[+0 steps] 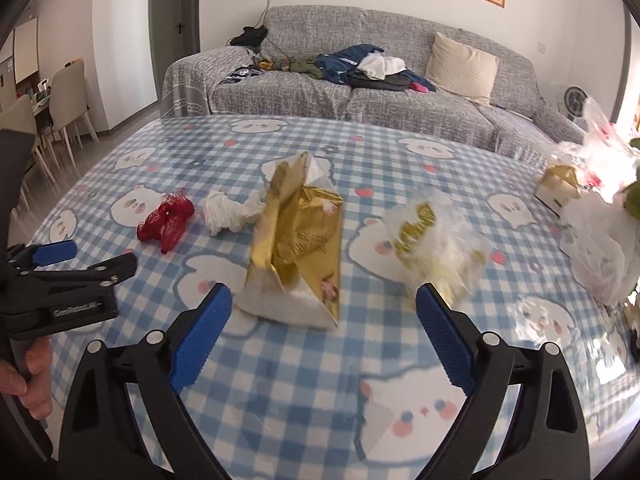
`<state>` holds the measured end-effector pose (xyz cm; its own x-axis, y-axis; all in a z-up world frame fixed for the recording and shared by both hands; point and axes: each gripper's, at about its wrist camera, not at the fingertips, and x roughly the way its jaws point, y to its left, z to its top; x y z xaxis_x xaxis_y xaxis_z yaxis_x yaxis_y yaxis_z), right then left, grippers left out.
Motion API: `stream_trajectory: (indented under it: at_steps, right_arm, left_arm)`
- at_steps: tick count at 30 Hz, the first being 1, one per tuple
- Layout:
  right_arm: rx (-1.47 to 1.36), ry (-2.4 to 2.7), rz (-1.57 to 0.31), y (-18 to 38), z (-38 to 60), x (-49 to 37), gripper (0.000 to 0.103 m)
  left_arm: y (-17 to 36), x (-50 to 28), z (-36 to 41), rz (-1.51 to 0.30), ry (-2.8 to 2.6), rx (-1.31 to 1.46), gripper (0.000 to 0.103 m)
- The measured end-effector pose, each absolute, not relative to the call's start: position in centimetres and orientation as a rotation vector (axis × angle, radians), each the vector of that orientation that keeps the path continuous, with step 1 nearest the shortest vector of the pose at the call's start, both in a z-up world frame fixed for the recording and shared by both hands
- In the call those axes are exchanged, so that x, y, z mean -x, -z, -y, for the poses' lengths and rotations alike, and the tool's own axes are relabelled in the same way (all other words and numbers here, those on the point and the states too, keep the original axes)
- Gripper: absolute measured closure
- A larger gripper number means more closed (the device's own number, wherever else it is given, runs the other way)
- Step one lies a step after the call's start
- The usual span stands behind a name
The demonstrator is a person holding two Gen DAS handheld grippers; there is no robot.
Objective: Collect trash
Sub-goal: 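Grasp the red mesh net with the left tool while the right tool grasps the gold wrapper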
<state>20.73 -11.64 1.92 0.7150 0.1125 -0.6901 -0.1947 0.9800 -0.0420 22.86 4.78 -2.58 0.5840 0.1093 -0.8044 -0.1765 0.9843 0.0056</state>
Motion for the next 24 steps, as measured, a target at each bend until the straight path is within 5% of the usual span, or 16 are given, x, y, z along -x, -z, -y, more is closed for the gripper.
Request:
stream_trajectory:
  at_steps: [17, 24]
  right_arm:
    - [0.094, -0.169, -0.853, 1.9, 10.2, -27.1, 0.041]
    - [0.106, -0.177, -0.866, 2.8, 9.9, -27.1, 0.060]
  left_arm:
    - [4.9, -31.3, -6.0, -0.955, -0.182, 0.089, 0.019]
    - [5.8, -31.9, -5.3, -0.969, -0.178, 0.072, 0.041]
